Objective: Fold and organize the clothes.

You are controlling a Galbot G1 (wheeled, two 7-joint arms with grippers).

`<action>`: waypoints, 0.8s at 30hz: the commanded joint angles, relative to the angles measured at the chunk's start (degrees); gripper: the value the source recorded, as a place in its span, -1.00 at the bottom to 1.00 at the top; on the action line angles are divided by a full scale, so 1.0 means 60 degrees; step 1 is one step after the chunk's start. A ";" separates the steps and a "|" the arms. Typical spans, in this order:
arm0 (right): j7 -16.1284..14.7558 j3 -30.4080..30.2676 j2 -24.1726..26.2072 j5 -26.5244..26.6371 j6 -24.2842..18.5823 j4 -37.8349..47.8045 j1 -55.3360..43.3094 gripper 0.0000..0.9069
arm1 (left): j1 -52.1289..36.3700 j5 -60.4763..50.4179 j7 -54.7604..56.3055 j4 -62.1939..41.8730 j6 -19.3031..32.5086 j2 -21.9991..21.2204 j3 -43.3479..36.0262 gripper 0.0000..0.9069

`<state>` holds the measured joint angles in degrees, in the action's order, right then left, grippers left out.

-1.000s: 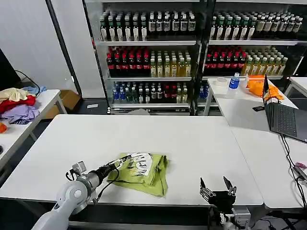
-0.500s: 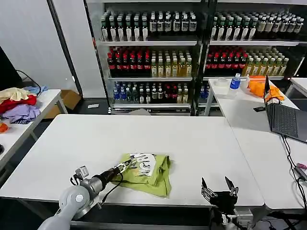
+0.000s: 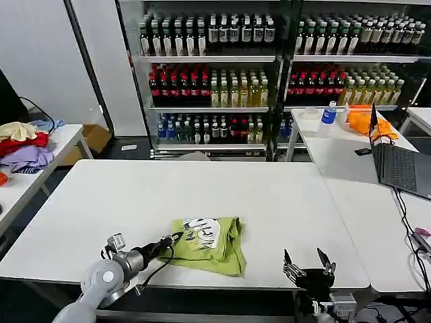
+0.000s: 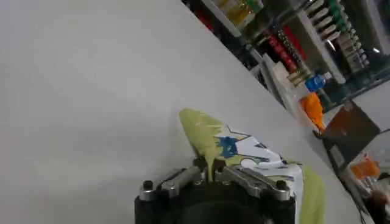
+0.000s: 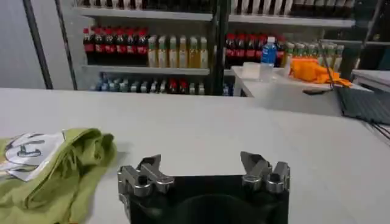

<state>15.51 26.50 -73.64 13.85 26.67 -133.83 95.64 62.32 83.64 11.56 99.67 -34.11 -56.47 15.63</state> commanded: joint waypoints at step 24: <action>0.0005 -0.0079 -0.0111 0.0069 -0.0034 -0.0002 -0.0274 1.00 | 0.0230 -0.6937 -0.0580 0.2069 0.0189 0.3147 0.2621 -0.93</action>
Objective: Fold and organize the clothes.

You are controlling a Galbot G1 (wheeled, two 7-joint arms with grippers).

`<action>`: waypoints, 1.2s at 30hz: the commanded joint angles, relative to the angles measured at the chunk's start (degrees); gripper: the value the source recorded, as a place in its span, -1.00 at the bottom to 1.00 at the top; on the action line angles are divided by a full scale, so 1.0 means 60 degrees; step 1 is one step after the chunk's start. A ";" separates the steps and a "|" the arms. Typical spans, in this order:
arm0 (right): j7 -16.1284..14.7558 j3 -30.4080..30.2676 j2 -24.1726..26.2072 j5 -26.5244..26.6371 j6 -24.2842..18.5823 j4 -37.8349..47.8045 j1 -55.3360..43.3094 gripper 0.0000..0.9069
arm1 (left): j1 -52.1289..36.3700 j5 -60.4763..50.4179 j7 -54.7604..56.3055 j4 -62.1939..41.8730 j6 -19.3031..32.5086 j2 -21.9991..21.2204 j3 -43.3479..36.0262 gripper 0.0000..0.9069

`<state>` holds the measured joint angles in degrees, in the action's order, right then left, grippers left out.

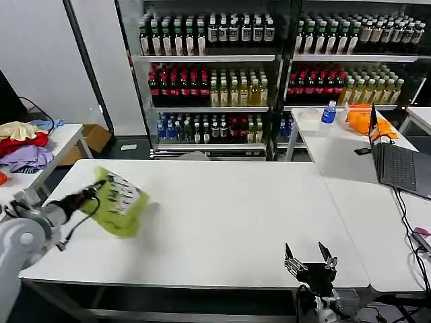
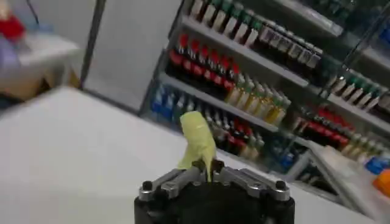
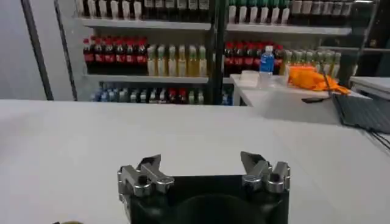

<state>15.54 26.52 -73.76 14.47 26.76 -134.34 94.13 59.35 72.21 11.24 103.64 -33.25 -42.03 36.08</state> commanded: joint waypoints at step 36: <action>-0.0028 0.0241 -0.0479 -0.0329 -0.0197 -0.0344 0.0446 1.00 | -0.3339 -0.5856 0.2239 -0.1143 0.0623 -0.5403 -0.8703 -0.93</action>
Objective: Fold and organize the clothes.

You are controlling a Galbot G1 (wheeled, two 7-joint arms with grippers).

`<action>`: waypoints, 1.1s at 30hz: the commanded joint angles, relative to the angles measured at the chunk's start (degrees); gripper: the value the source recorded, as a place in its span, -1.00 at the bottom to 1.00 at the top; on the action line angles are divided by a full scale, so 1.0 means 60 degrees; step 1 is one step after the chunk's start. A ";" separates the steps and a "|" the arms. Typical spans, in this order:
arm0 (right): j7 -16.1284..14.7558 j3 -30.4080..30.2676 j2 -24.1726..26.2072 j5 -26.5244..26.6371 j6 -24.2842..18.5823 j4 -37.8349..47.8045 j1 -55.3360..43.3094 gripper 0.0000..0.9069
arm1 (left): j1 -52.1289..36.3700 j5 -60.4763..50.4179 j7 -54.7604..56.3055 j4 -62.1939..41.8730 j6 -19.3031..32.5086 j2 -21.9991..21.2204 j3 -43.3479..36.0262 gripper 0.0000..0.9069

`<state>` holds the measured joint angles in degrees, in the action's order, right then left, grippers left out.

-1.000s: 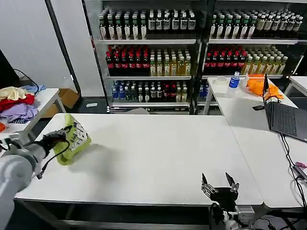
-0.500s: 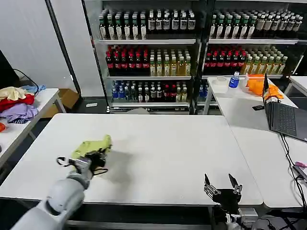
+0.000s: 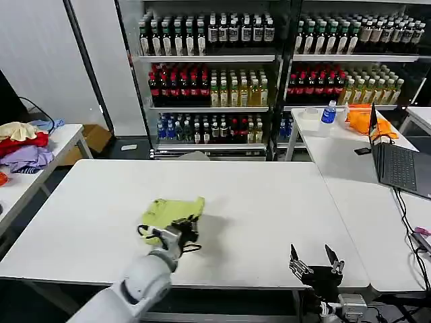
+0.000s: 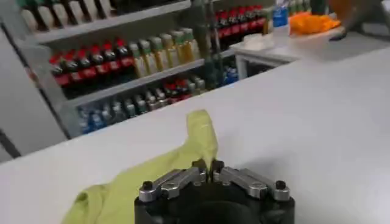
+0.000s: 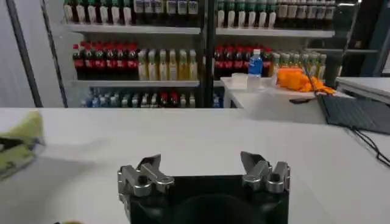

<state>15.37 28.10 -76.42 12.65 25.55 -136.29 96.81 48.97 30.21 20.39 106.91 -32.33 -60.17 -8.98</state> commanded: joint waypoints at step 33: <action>0.1106 -0.1941 -0.0408 0.3539 0.0609 0.5222 -0.6225 1.00 | 0.2017 0.1998 0.0651 0.0861 0.2606 0.0110 0.3799 1.00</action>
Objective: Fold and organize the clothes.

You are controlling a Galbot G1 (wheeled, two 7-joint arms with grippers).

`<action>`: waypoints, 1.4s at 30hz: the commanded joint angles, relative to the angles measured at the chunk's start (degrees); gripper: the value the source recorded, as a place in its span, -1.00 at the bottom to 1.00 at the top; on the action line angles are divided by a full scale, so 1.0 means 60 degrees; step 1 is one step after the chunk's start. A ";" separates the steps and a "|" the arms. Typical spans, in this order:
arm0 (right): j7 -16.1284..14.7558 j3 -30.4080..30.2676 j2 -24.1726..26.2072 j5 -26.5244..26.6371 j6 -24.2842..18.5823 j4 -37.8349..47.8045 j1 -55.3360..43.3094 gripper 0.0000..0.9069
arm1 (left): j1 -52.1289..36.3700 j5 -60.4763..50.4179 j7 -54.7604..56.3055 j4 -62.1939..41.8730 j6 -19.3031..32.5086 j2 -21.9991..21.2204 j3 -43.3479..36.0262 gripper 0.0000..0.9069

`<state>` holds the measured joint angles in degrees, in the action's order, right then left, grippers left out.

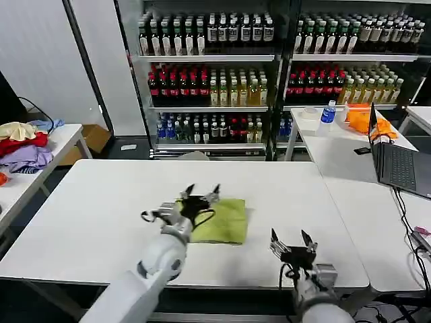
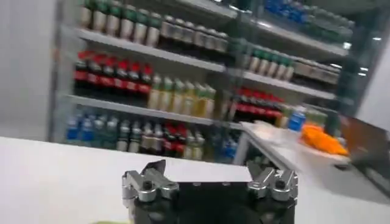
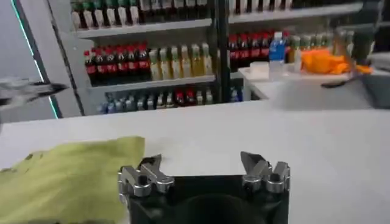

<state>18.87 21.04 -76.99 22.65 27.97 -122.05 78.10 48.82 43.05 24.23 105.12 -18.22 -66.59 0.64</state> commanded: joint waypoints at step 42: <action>0.0619 -0.1586 -0.1564 0.2685 0.0156 0.7489 -0.6618 -1.00 | 0.2561 0.0053 0.0004 0.1382 0.0241 0.1112 0.2646 1.00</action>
<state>22.84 11.77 -85.82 38.46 29.01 -81.26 41.70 63.83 43.31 24.28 113.43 -16.83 -60.05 16.10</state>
